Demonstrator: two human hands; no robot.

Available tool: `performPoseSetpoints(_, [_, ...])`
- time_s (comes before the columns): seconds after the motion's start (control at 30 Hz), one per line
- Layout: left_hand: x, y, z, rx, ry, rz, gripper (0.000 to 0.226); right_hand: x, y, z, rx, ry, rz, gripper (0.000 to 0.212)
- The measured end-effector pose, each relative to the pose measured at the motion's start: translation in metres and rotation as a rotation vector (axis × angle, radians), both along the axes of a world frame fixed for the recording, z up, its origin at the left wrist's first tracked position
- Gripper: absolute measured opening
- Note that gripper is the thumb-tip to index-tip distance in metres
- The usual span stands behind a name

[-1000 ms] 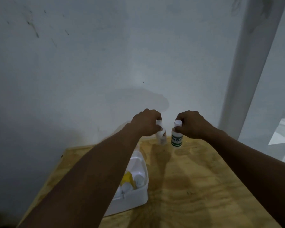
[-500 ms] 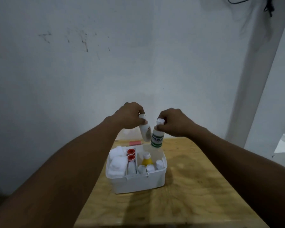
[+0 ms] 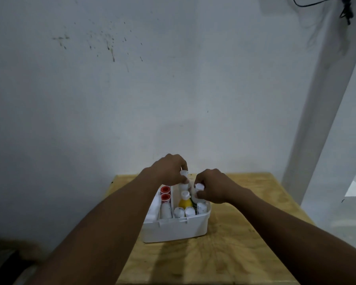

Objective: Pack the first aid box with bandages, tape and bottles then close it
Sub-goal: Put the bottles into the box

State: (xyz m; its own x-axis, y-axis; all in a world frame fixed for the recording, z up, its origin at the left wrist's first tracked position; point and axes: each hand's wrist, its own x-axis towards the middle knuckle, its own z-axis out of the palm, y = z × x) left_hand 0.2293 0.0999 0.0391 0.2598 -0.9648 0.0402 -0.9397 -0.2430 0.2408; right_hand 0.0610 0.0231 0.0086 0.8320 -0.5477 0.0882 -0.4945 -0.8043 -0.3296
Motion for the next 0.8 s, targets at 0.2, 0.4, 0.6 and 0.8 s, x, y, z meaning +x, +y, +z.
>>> performPoseSetpoints(0.2, [-0.002,-0.005,-0.024,0.084,-0.043,-0.003,0.027,0.006,-0.002,-0.008,0.028,0.035,-0.001,0.026])
performPoseSetpoints(0.4, [0.003,-0.009,-0.019,0.143,0.017,-0.025,0.027,0.005,-0.013,0.004,0.145,-0.045,0.0,0.029])
performPoseSetpoints(0.6, [0.026,-0.002,-0.002,0.01,0.203,0.132,0.026,0.008,-0.042,0.025,0.351,-0.228,-0.14,0.038])
performPoseSetpoints(0.8, [0.072,0.008,-0.028,0.011,0.286,0.494,0.066,0.035,-0.059,0.007,0.702,-0.328,-0.393,0.066])
